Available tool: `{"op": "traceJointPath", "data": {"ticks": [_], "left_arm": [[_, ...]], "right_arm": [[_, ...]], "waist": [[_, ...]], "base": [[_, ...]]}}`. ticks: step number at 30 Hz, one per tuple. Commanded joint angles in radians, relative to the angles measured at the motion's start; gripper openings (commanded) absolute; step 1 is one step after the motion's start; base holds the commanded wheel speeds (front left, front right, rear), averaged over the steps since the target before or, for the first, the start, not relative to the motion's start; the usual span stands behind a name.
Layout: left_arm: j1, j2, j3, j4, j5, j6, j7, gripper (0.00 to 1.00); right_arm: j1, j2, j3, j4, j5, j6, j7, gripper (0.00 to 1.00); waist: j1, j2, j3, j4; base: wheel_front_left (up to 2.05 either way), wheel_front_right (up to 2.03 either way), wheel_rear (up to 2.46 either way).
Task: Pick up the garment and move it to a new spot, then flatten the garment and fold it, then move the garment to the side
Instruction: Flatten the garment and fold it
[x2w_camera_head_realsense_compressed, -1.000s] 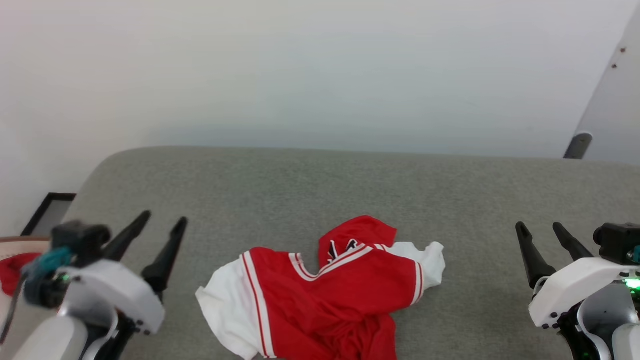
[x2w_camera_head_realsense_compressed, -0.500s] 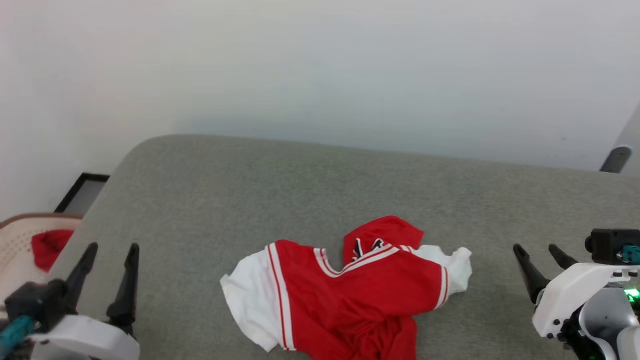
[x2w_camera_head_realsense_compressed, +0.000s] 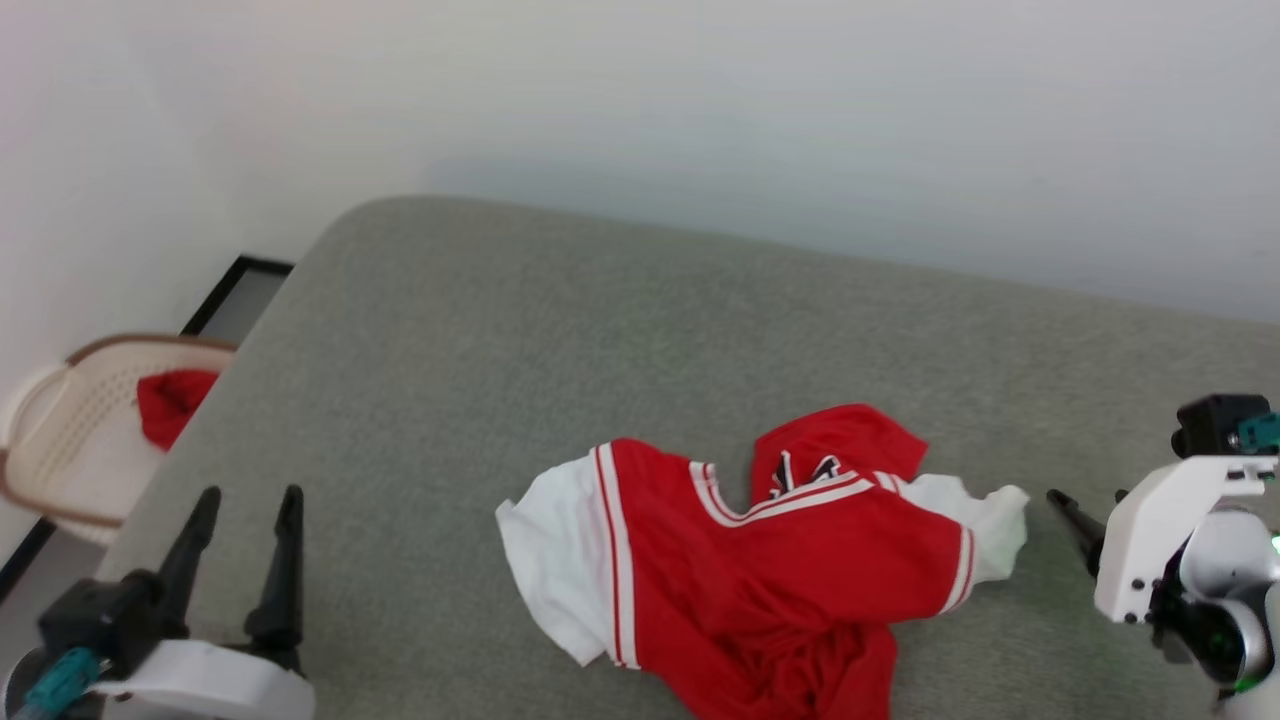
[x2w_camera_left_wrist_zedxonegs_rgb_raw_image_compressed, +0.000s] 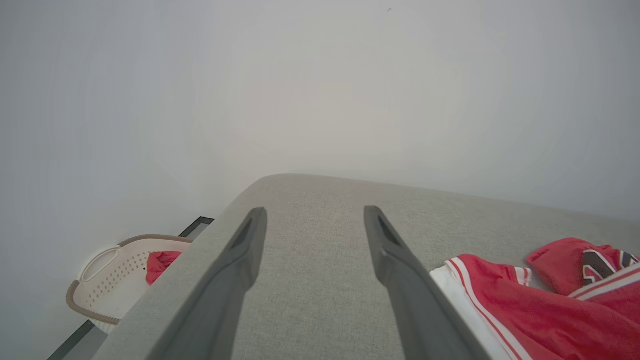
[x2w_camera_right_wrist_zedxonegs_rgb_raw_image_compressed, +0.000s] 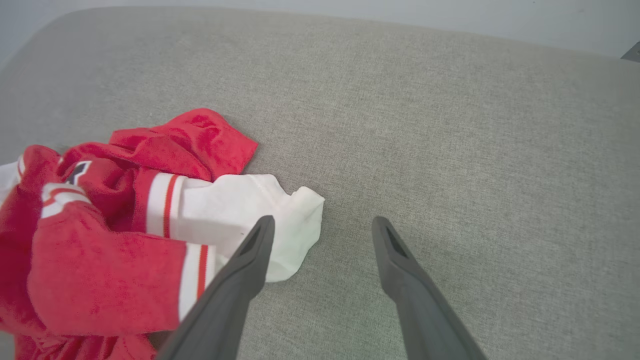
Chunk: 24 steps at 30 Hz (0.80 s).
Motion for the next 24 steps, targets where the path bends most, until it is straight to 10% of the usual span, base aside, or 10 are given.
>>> {"op": "traceJointPath", "data": {"ticks": [1,15,17,24], "left_arm": [[-0.016,-0.009,-0.001,0.005,0.006,-0.01,-0.004,1.0],[-0.098,-0.112,0.01,0.068,0.063,-0.08,-0.004,1.0],[-0.104,-0.124,0.017,0.073,0.07,-0.088,-0.004,1.0],[-0.099,-0.158,0.045,0.096,0.091,-0.114,-0.004,1.0]], "right_arm": [[-0.022,-0.008,0.003,0.013,0.0,0.0,0.014,1.0],[-0.147,-0.002,0.011,0.263,-0.019,0.0,0.143,1.0],[-0.153,-0.01,0.029,0.293,-0.031,0.0,0.151,0.0],[-0.207,-0.032,0.06,0.346,-0.014,0.0,0.115,0.0]], "waist": [[0.0,0.0,0.047,0.043],[0.0,0.0,0.129,0.106],[0.0,0.0,0.133,0.108],[0.0,0.0,0.13,0.101]], "base": [[0.0,0.0,0.0],[0.0,0.0,0.0],[0.0,0.0,0.0],[0.0,0.0,0.0]]}}
